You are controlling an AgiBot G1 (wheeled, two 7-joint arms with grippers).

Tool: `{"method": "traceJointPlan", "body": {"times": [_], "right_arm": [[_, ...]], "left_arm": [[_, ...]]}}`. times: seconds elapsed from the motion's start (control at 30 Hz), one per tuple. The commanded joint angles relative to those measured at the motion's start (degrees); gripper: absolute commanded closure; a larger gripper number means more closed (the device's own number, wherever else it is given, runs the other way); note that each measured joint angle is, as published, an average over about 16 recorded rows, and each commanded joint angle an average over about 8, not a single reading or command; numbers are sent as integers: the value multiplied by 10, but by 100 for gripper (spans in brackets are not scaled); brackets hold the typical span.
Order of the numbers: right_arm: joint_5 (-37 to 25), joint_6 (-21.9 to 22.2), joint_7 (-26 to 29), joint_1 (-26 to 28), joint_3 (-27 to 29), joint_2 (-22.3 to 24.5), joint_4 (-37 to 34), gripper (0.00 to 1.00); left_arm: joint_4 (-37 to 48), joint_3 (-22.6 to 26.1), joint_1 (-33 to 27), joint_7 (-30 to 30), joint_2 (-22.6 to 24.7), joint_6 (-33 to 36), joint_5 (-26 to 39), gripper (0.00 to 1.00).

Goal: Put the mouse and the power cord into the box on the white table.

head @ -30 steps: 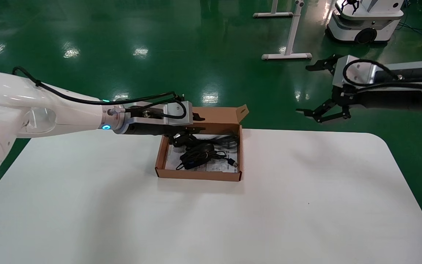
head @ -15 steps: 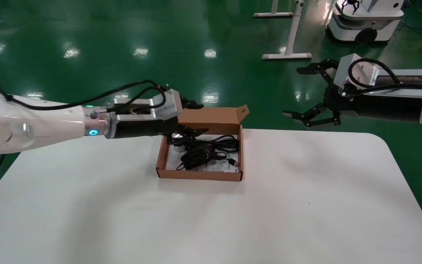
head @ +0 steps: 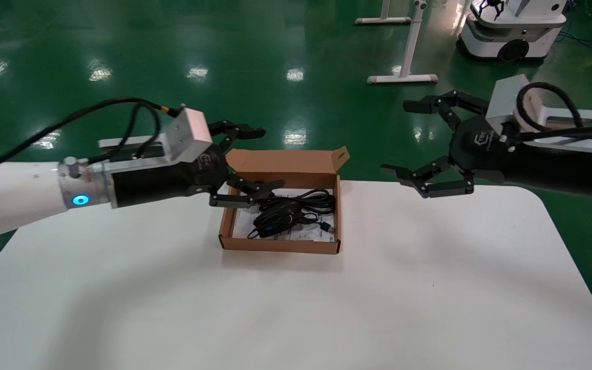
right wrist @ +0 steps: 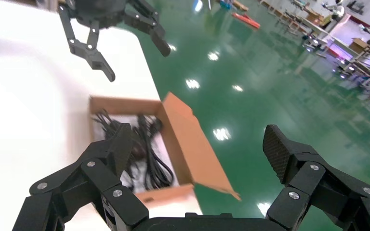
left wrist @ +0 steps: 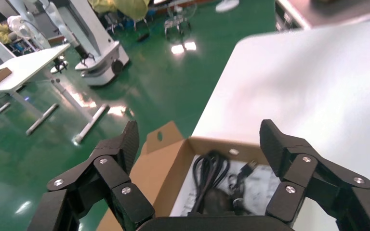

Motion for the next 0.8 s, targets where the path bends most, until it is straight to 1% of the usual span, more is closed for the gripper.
{"method": "traceJointPlan", "body": {"times": [0.03, 0.8], "right_arm": [[11, -3, 18, -15, 8, 7, 24, 0], [135, -36, 225, -193, 103, 93, 298, 0]], "left_arm": [[-24, -8, 13, -18, -14, 8, -13, 0], [-296, -105, 164, -219, -173, 97, -163, 0]]}}
